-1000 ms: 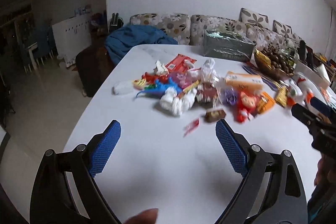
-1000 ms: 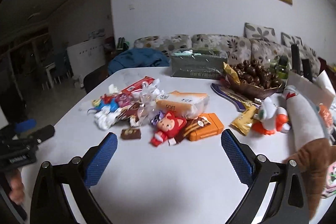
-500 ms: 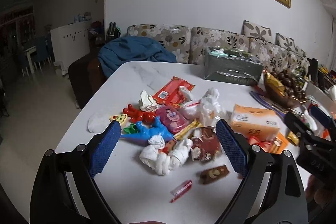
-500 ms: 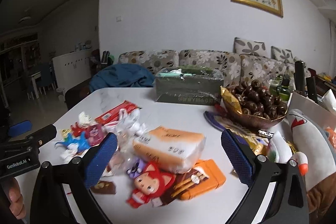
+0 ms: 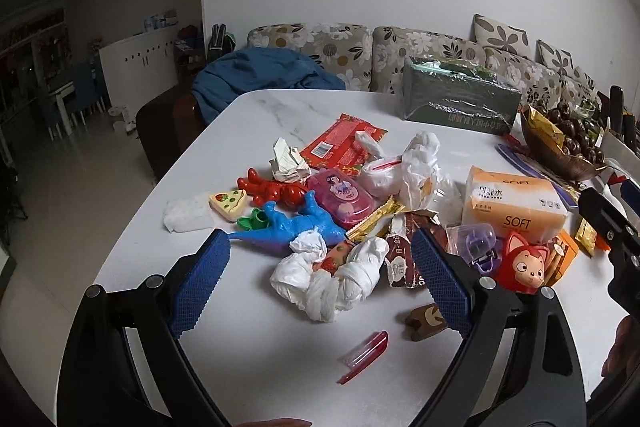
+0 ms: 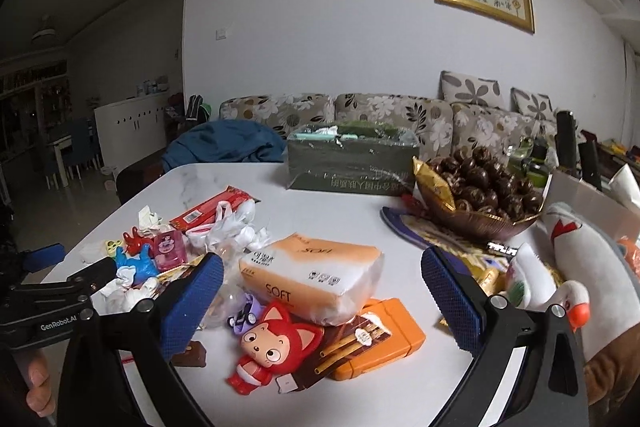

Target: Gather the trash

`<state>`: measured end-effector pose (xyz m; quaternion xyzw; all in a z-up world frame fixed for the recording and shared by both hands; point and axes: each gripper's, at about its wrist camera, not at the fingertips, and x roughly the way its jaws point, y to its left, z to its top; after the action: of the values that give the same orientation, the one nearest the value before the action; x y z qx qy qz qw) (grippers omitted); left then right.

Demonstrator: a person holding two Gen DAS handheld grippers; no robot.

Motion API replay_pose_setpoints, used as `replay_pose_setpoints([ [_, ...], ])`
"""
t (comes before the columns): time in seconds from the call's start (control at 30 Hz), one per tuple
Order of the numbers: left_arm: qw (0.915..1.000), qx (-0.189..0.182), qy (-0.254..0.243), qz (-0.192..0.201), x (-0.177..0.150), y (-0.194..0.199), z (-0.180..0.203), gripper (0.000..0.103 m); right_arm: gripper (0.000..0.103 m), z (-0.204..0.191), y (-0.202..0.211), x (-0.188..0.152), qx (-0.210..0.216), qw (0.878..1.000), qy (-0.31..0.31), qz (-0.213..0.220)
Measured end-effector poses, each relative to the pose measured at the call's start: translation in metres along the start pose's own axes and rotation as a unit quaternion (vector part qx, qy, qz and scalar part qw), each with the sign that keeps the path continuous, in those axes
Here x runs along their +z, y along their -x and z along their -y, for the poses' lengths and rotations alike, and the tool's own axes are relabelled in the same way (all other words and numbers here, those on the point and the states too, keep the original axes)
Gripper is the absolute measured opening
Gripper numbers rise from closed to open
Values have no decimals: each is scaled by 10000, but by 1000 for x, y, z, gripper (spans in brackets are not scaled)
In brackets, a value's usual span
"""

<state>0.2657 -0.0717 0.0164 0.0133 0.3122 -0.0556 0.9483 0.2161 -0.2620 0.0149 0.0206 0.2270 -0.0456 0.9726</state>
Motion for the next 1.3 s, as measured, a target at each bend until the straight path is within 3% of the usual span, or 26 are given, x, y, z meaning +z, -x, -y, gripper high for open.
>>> replay_pose_setpoints([
  [1.3, 10000, -36, 20, -42, -2, -2, 2, 90, 98, -5, -6, -5, 88, 9998, 116, -166],
])
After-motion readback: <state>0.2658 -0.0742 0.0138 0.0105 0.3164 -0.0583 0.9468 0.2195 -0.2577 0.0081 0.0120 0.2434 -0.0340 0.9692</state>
